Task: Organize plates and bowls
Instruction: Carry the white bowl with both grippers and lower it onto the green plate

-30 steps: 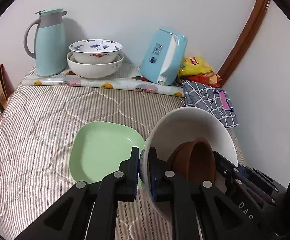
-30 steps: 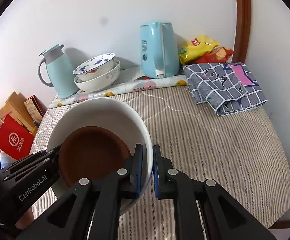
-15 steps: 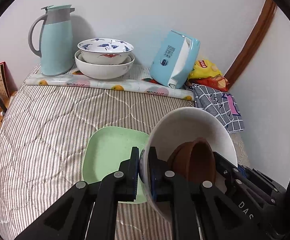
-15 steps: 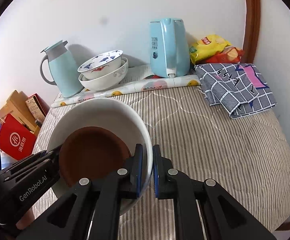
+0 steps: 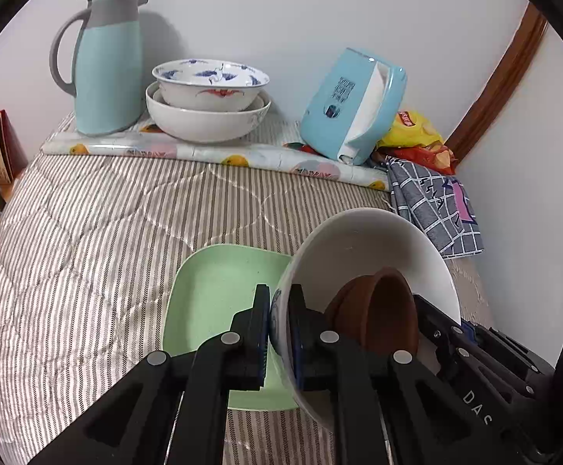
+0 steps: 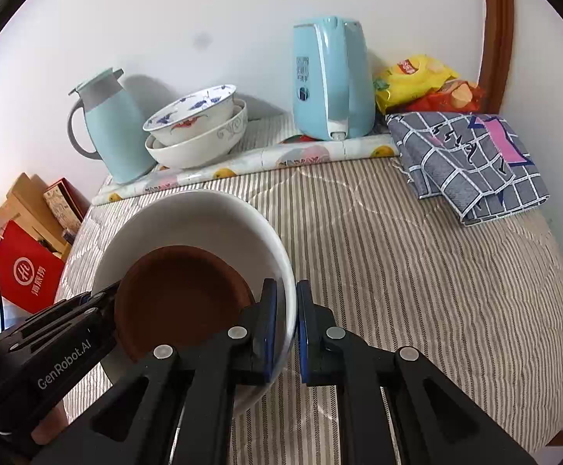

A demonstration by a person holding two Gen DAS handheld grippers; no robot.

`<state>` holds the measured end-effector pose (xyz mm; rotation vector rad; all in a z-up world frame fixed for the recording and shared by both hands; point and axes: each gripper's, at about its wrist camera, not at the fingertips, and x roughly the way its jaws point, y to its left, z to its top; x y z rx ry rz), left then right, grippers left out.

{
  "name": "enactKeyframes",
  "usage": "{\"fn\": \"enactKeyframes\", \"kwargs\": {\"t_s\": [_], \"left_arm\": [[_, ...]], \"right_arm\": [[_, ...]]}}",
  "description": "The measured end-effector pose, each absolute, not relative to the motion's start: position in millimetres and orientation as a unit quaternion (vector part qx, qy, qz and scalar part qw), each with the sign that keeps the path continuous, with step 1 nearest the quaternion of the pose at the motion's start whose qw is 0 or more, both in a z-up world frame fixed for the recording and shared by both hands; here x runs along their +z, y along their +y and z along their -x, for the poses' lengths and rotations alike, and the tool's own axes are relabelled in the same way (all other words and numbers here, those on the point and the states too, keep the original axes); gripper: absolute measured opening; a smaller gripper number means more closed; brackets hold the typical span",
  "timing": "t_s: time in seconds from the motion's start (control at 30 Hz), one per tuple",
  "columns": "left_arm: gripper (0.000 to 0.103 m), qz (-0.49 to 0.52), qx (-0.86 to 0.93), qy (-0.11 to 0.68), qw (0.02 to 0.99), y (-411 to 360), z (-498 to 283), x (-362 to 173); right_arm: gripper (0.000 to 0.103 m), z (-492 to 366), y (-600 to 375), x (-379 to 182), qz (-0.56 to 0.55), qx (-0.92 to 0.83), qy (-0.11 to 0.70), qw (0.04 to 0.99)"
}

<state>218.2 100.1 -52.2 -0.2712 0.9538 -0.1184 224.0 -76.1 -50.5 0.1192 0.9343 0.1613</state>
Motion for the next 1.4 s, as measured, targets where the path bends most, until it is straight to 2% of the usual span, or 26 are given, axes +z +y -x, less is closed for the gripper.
{"fn": "enactKeyframes", "kwargs": {"t_s": [0.8,1.4], "left_arm": [[0.010,0.149,-0.027,0.487,0.860,145.5,-228.3,-91.9],[0.011,0.153,-0.034,0.507,0.848,144.9,-242.8,-114.8]], "right_arm": [[0.010,-242.9,-30.0,-92.7,-0.045,0.103,0.488,0.866],[0.010,-256.5,-29.8,-116.9,-0.044,0.096,0.511,0.853]]}}
